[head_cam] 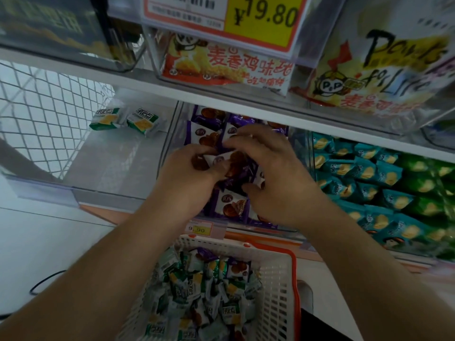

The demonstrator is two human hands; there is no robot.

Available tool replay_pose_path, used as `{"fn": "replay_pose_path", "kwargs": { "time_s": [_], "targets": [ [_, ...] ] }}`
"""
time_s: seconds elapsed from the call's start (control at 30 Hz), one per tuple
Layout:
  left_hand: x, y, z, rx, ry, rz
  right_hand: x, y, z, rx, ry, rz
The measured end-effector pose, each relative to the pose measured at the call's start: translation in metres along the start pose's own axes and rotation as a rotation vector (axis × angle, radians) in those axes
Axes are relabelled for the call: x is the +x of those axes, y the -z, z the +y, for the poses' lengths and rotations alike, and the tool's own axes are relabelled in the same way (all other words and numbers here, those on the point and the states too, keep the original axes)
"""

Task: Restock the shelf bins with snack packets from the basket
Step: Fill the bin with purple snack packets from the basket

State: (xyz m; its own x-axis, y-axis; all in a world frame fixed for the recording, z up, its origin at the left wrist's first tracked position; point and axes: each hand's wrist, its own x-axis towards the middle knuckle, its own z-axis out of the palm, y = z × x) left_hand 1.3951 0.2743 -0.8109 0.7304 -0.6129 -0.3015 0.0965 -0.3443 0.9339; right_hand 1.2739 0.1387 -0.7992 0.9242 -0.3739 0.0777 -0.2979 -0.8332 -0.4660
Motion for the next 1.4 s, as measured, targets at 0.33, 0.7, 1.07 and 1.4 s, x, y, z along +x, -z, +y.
{"fn": "replay_pose_path", "kwargs": {
  "time_s": [0.33, 0.7, 1.07, 1.4],
  "targets": [
    [-0.003, 0.001, -0.006, 0.286, -0.081, -0.02, 0.008, -0.042, 0.0, -0.26, -0.08, 0.148],
    [-0.017, 0.012, -0.009, 0.467, -0.232, -0.105, -0.003, -0.02, -0.013, -0.021, -0.06, 0.253],
    [-0.08, 0.006, -0.121, 0.861, 0.023, -0.711, -0.115, -0.129, -0.004, 0.021, -0.389, -0.806],
    [-0.026, -0.028, -0.26, 1.35, -0.185, -0.85, -0.172, -0.287, 0.105, 0.043, -0.727, -0.685]
  ]
}}
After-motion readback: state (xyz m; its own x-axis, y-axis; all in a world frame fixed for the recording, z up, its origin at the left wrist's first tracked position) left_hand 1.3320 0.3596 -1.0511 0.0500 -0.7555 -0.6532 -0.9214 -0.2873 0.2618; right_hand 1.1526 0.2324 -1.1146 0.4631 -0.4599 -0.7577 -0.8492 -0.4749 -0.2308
